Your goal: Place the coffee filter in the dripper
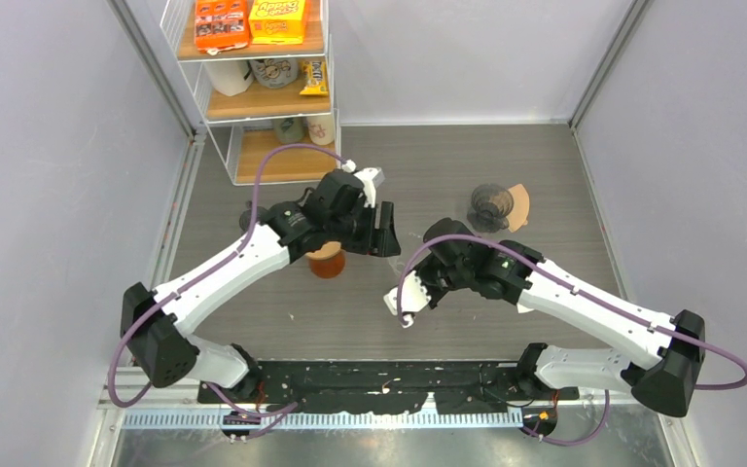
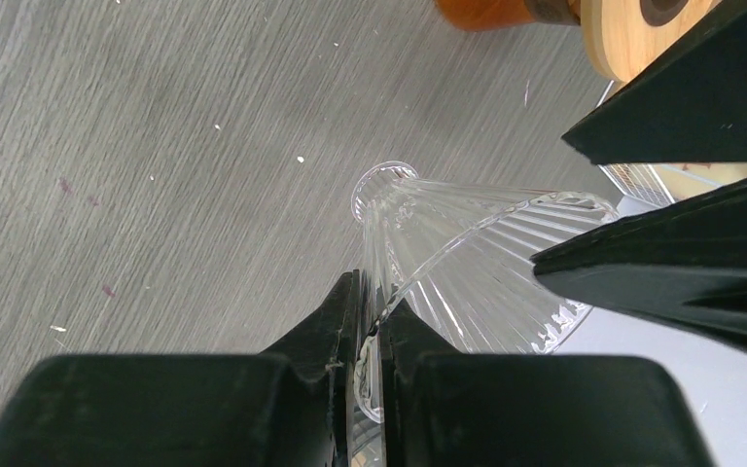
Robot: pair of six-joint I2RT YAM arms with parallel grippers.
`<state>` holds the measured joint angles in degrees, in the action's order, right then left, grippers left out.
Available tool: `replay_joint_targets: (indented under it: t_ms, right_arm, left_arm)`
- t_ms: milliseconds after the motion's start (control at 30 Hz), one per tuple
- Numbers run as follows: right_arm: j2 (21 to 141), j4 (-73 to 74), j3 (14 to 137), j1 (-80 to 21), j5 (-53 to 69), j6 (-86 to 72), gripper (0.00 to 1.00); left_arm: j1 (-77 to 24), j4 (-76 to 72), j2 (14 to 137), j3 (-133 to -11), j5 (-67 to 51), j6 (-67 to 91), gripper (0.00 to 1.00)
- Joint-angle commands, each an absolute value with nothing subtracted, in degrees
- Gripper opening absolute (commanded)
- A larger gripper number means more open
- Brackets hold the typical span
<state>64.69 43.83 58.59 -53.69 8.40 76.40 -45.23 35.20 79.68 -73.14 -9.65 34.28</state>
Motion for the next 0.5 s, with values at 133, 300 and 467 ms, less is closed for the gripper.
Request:
replay_joint_targets:
  t_ms: [133, 300, 467]
  right_arm:
    - [64.7, 42.3, 60.6, -54.9, 6.4, 77.0, 0.05]
    - [64.6, 41.3, 60.0, -55.2, 5.3, 76.8, 0.05]
    - [65.2, 40.7, 59.8, -55.3, 4.2, 76.7, 0.05]
  left_arm:
    - [-46.9, 36.5, 84.3, -79.5, -8.8, 34.0, 0.59]
    - [-47.6, 41.1, 87.5, -83.6, -4.9, 32.9, 0.46]
    - [-48.5, 41.3, 88.4, -84.4, -4.6, 32.5, 0.33]
